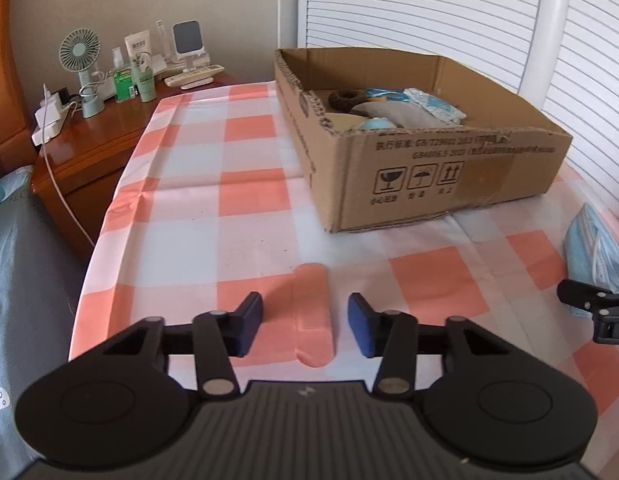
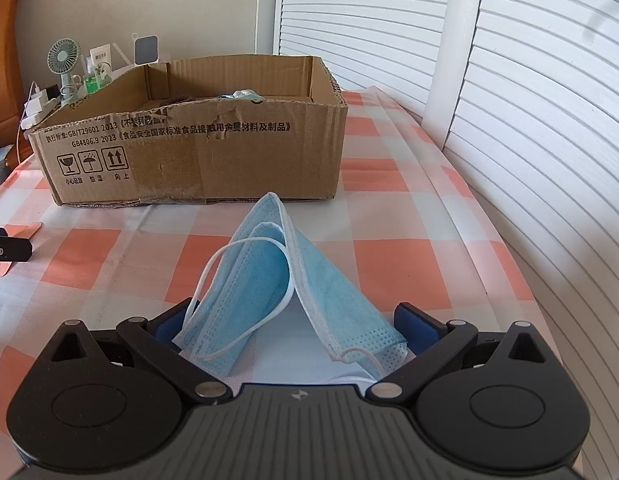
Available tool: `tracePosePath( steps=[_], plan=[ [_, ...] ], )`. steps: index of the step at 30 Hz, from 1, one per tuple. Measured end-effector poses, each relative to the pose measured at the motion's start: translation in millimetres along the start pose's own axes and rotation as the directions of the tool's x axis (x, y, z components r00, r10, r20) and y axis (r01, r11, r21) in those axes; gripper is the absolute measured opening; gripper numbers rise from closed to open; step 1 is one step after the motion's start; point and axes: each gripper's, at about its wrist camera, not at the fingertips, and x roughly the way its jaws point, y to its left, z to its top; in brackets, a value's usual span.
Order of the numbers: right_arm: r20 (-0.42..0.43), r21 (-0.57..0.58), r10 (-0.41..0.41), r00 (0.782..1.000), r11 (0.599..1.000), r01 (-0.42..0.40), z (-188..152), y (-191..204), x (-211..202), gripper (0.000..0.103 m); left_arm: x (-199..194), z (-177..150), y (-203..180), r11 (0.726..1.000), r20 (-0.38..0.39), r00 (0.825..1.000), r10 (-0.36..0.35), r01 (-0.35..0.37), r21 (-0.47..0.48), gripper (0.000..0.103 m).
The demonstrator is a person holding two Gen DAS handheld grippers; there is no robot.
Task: Organize soft objects
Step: 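Close the right gripper on the blue mask while the left gripper grasps the pink strip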
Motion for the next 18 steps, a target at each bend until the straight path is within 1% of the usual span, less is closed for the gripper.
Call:
tracePosePath(
  steps=[3, 4, 9, 14, 18],
  plan=[
    [0.002, -0.002, 0.002, 1.000, 1.000, -0.002, 0, 0, 0, 0.103, 0, 0, -7, 1.000, 0.008, 1.000, -0.014, 0.014, 0.013, 0.019],
    [0.003, -0.003, 0.004, 1.000, 1.000, -0.004, 0, 0, 0, 0.103, 0, -1, -9, 1.000, 0.012, 1.000, -0.018, 0.017, 0.020, 0.017],
    [0.006, -0.014, 0.014, 1.000, 1.000, -0.014, -1, -1, -1, 0.103, -1, -1, -12, 0.999, 0.011, 0.999, -0.034, 0.033, 0.028, 0.017],
    [-0.012, -0.032, 0.024, 1.000, 0.999, -0.024, 3, 1, -2, 0.103, -1, -1, -16, 0.998, 0.009, 0.999, -0.045, 0.045, 0.032, 0.017],
    [0.003, -0.043, 0.041, 0.999, 0.998, -0.040, 5, 6, -7, 0.103, -1, -2, -17, 0.998, 0.011, 0.999, -0.049, 0.049, 0.033, 0.017]
  ],
)
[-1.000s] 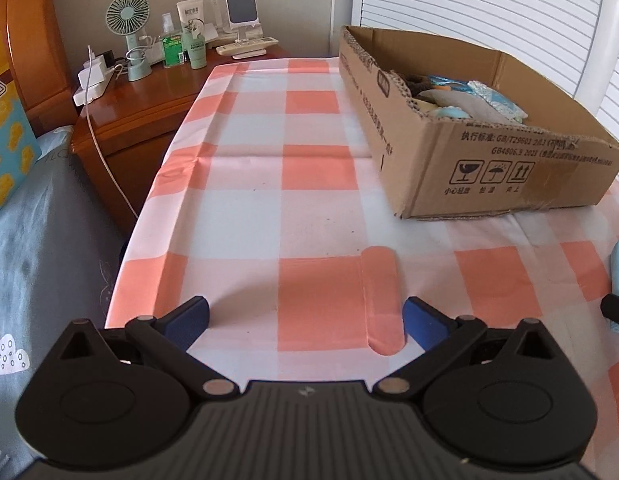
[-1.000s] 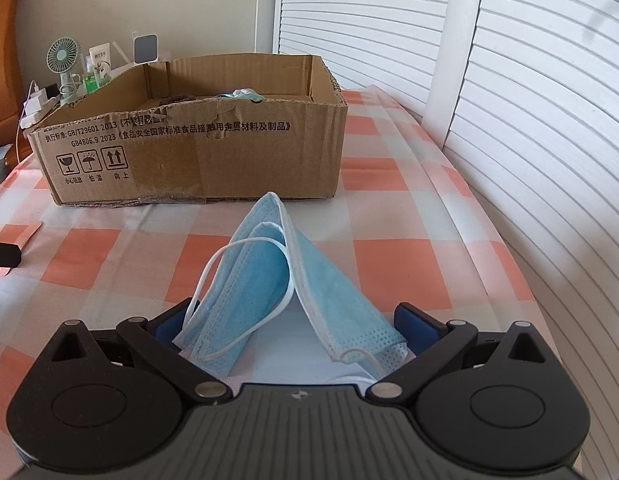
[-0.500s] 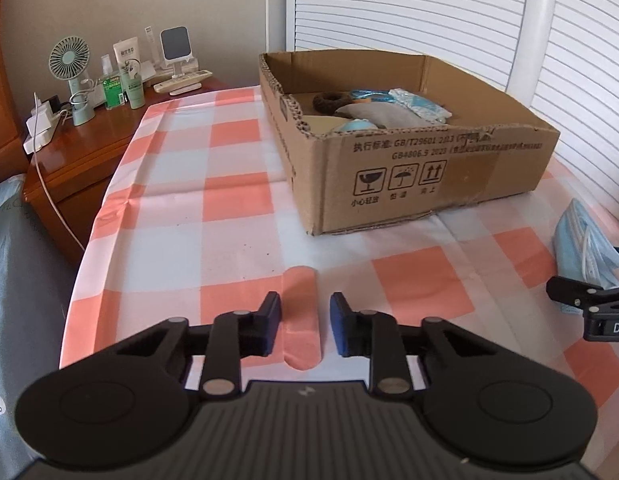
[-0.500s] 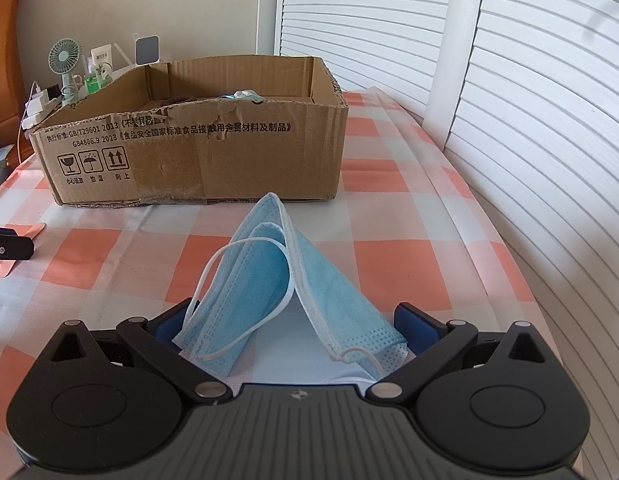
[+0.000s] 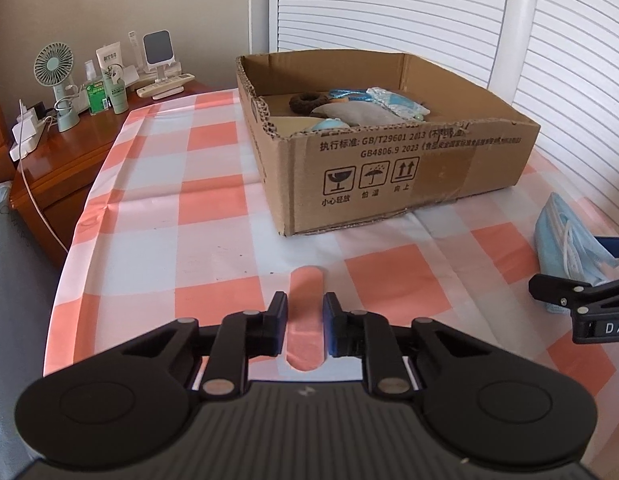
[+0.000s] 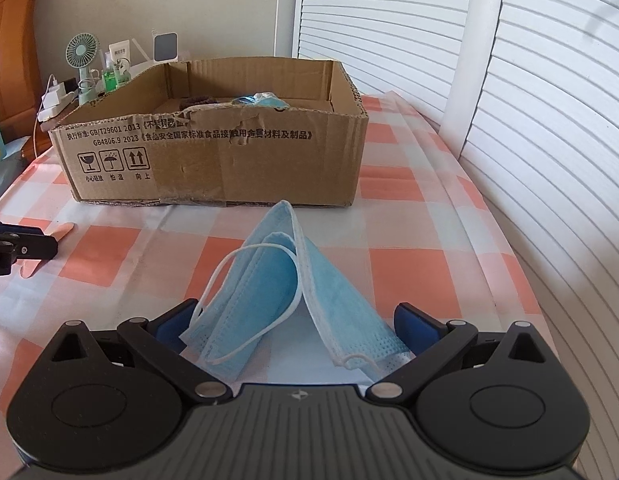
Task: Organize soft objects
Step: 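Close the right gripper on the blue mask while the left gripper grasps the pink strip, then carry both items to the box while both grippers release them inside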
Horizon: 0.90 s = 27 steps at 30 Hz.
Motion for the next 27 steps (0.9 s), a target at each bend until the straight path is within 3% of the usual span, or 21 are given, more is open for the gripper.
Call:
tracePosePath(
  steps=[10, 16, 23, 27],
  plan=[
    [-0.002, -0.052, -0.023, 1.000, 0.998, 0.023, 9, 5, -1, 0.099, 0, -1, 2, 1.000, 0.005, 1.000, -0.011, 0.011, -0.008, 0.017],
    [-0.021, -0.058, -0.051, 0.998, 0.997, 0.049, 8, -2, 1, 0.080, 0, -1, 2, 1.000, 0.009, 1.000, -0.018, 0.018, 0.007, 0.017],
    [-0.006, -0.024, -0.046, 0.999, 0.999, 0.045, 6, -9, -5, 0.042, -1, -3, 1, 0.999, 0.014, 0.999, -0.031, 0.031, 0.030, 0.018],
    [0.013, -0.001, -0.038, 0.999, 0.999, 0.038, 6, -14, -10, 0.029, -2, -3, 0, 0.998, 0.012, 0.999, -0.044, 0.043, 0.040, 0.017]
  ],
)
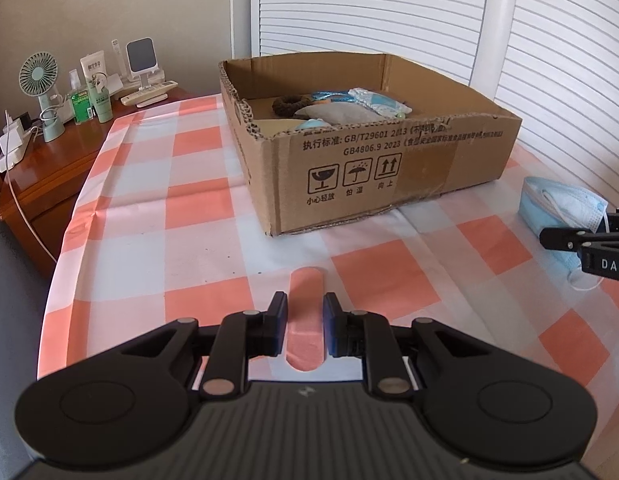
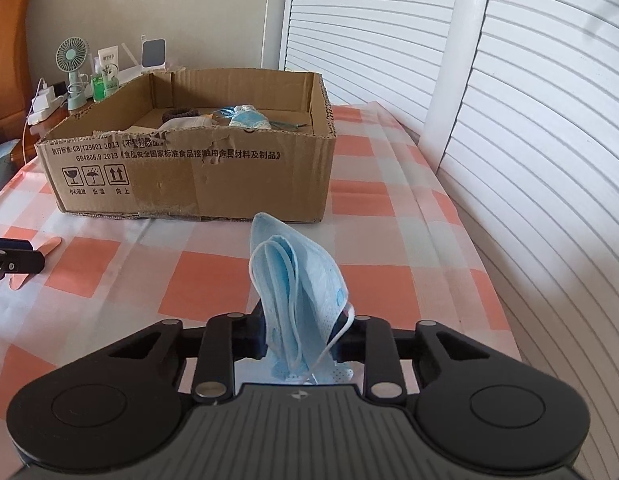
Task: Organize soft objects
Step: 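Carry both items to the box while both grippers release them inside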
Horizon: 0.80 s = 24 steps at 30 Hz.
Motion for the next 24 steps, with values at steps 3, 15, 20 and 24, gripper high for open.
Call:
tracePosePath(
  steps=[3, 15, 20, 24],
  plan=[
    [0.015, -0.006, 0.002, 1.000, 1.000, -0.002, 1, -1, -4, 0.026, -1, -1, -2, 1.000, -0.002, 1.000, -0.006, 0.006, 0.010, 0.017],
    [0.056, -0.060, 0.018, 0.998, 0.998, -0.015, 8, 2, -22, 0.024, -12, 1, -7, 0.997, -0.018, 0.998, -0.053, 0.054, 0.059, 0.017],
    [0.075, -0.092, 0.015, 0.997, 0.996, -0.008, 10, 2, -30, 0.024, -23, 6, -8, 0.992, -0.017, 0.997, -0.081, 0.082, 0.092, 0.017],
    [0.091, -0.122, 0.025, 0.996, 0.992, -0.014, 14, 3, -39, 0.024, -37, 10, -10, 0.986, -0.015, 0.994, -0.107, 0.108, 0.126, 0.017]
  ],
)
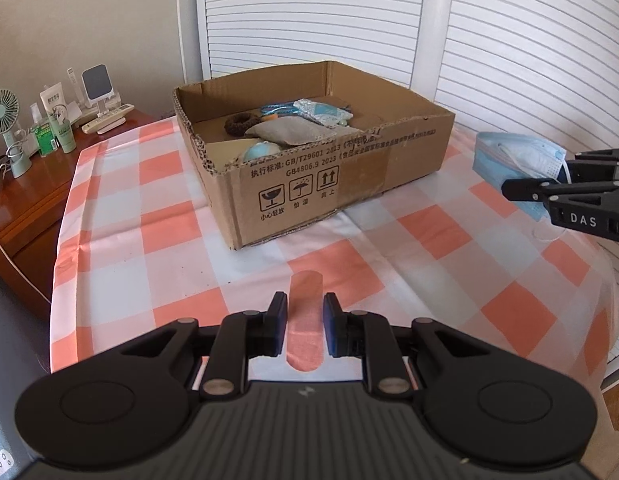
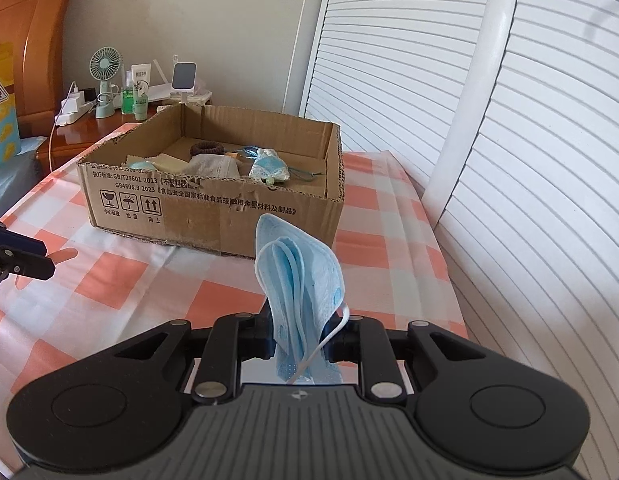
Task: Organize soft objects
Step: 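Carry both items to the box while both grippers release them inside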
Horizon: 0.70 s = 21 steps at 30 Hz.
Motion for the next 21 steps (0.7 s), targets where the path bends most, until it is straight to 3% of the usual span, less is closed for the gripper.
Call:
tracePosePath(
  steps=[11, 18, 19, 21],
  plan=[
    [0.112, -0.060, 0.065, 0.992, 0.996, -0.058, 54, -2, -10, 0.024, -27, 35, 1, 0.998, 0.058, 0.997, -0.042, 0.039, 0.042, 0.017],
    [0.134, -0.045, 0.084, 0.987, 0.996, -0.078, 108, -6, 32, 0.025, -26, 72, 11, 0.998, 0.123, 0.992, -0.002, -0.006, 0.066, 0.017],
    [0.129, -0.047, 0.085, 0.988, 0.996, -0.080, 115, -5, 41, 0.026, -24, 78, 13, 0.998, 0.130, 0.991, 0.006, -0.015, 0.066, 0.017],
    [0.112, -0.041, 0.097, 0.989, 0.995, -0.093, 123, -5, 57, 0.042, -18, 90, 18, 0.998, 0.139, 0.990, 0.019, -0.027, 0.062, 0.017]
  ],
)
